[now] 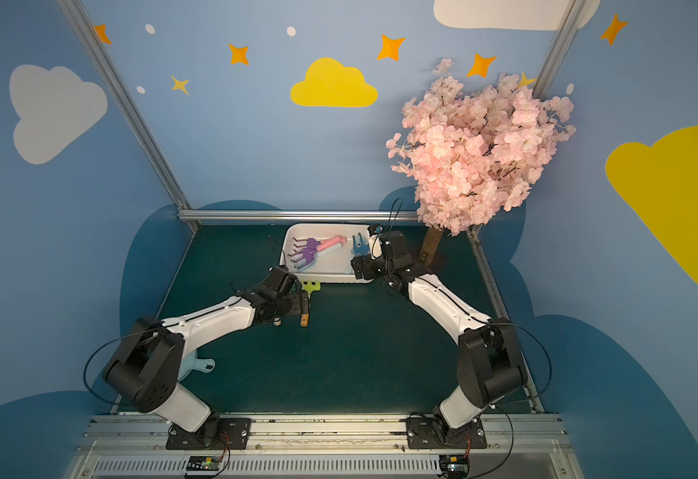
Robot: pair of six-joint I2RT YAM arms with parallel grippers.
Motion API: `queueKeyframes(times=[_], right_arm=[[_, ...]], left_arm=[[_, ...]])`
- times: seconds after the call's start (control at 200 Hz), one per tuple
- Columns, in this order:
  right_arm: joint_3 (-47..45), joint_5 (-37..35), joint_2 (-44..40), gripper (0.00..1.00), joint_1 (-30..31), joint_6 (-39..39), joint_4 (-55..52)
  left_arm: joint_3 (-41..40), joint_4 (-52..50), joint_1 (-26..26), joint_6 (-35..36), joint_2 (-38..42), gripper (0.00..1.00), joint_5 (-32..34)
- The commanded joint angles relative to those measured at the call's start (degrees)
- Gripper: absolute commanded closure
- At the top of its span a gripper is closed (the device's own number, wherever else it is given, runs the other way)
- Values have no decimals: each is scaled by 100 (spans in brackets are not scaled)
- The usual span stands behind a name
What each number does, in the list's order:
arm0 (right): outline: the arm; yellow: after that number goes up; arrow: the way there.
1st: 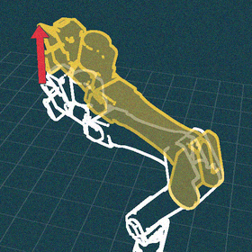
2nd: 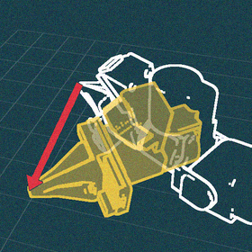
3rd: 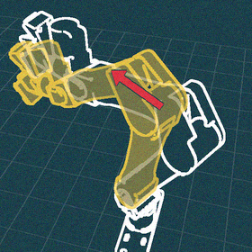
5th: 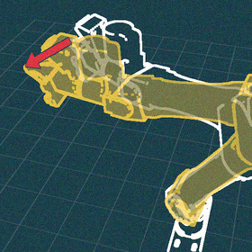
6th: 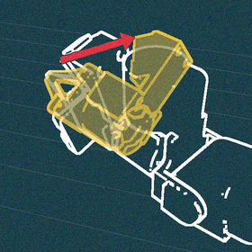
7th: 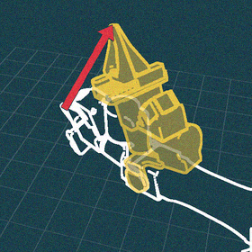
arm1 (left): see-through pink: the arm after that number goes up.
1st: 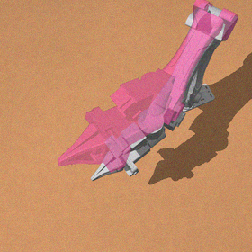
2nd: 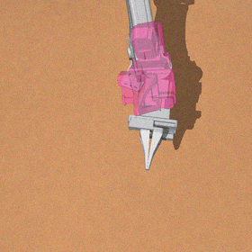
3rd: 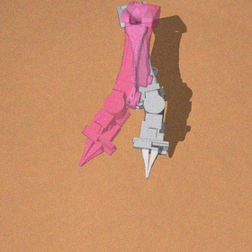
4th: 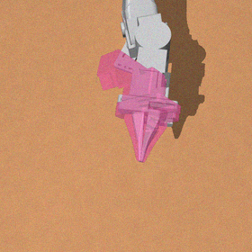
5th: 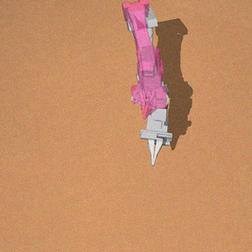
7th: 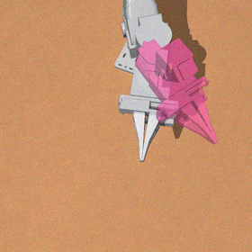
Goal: Take the hand rake out of the storage box
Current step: Place the rake at the center of the board, then pick up the rake from the storage box.
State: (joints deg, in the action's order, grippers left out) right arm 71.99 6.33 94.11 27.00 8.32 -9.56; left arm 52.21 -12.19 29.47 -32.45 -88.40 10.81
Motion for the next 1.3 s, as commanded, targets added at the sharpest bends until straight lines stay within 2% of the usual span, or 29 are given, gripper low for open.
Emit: queueKeyframes(times=[0.0, 0.035, 0.18, 0.26, 0.385, 0.526, 0.981, 1.296], right_arm=[[731, 108, 765, 32, 172, 242, -1086], [1042, -206, 1030, 37, 252, 295, -1344], [2534, -1515, 2217, 37, 402, 359, -2553], [3608, -2052, 2961, 41, 444, 489, -3509], [5286, -2887, 4109, 47, 531, 356, -4789], [6445, -3388, 4937, 51, 571, 286, -5283], [6585, -3571, 5524, 50, 565, -293, -3909], [6634, -2711, 5736, 48, 386, -220, -3693]], left_arm=[[-536, 620, -272, 221, 781, 0, -351], [-770, 784, -377, 252, 1054, 0, -385], [-1503, 1064, -756, 497, 2105, 0, -457], [-1755, 1051, -879, 648, 2531, 0, -427], [-2066, 1191, -1034, 754, 2905, 0, -450], [-2208, 1321, -1190, 767, 2964, 0, -545], [-2250, 1512, -1288, 678, 2747, 0, -1002], [-2203, 1338, -1288, 637, 2763, 0, -966]])
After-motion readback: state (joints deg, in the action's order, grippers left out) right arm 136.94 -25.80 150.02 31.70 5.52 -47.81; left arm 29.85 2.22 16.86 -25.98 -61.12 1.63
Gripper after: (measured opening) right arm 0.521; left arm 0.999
